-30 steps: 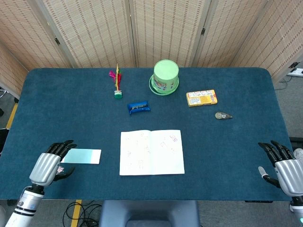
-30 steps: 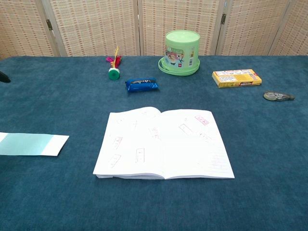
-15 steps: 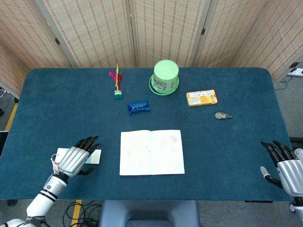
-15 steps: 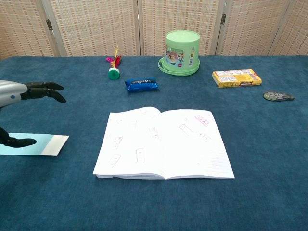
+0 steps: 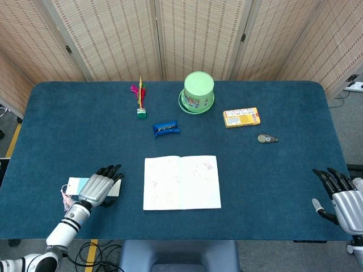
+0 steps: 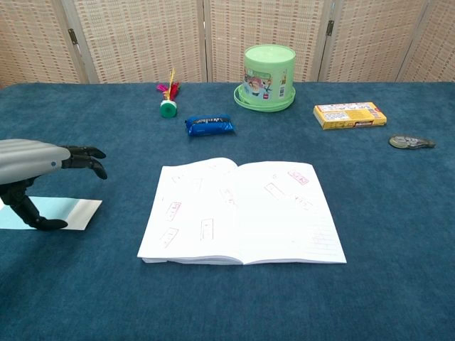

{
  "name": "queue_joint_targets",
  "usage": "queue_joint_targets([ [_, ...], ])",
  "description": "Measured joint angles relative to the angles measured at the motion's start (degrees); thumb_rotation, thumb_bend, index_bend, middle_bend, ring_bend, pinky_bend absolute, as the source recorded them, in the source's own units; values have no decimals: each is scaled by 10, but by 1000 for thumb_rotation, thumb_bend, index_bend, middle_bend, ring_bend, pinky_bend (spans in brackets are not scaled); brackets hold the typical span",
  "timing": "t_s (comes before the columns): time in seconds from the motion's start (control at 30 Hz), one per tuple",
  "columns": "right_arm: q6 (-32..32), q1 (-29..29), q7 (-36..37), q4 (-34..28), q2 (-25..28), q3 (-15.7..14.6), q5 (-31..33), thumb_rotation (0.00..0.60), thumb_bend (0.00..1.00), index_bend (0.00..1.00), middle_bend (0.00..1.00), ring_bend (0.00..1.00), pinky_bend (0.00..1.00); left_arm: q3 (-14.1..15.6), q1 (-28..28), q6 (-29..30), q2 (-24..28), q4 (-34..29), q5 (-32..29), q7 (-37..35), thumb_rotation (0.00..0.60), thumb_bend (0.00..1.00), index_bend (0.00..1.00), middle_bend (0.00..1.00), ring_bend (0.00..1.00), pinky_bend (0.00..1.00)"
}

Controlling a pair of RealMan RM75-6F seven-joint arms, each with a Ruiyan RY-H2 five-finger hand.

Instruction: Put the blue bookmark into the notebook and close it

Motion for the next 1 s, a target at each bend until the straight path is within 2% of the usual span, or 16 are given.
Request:
queue_joint_targets([
  [0.2,-2,2,3,4,-2,0,0,600,296,115,214,110,199,10,-24,5,-15,7,-71,33,600,278,201,0,0,161],
  [0.4,-1,-1,6,8,-4,0,2,600,299,116,214,111,199,15,-44,12,-40,39,-117,40,600,278,211,0,0,161],
  [0.7,3,-3,8,10,-3,0,3,600,299,115,214,111,199,31,-64,32,-45,44,-167,66,600,279,208,0,0,161],
  [1.0,7,-6,6,8,-1,0,3,600,301,115,214,110,199,45,-76,34,-46,43,-190,63,600,278,216,0,0,160],
])
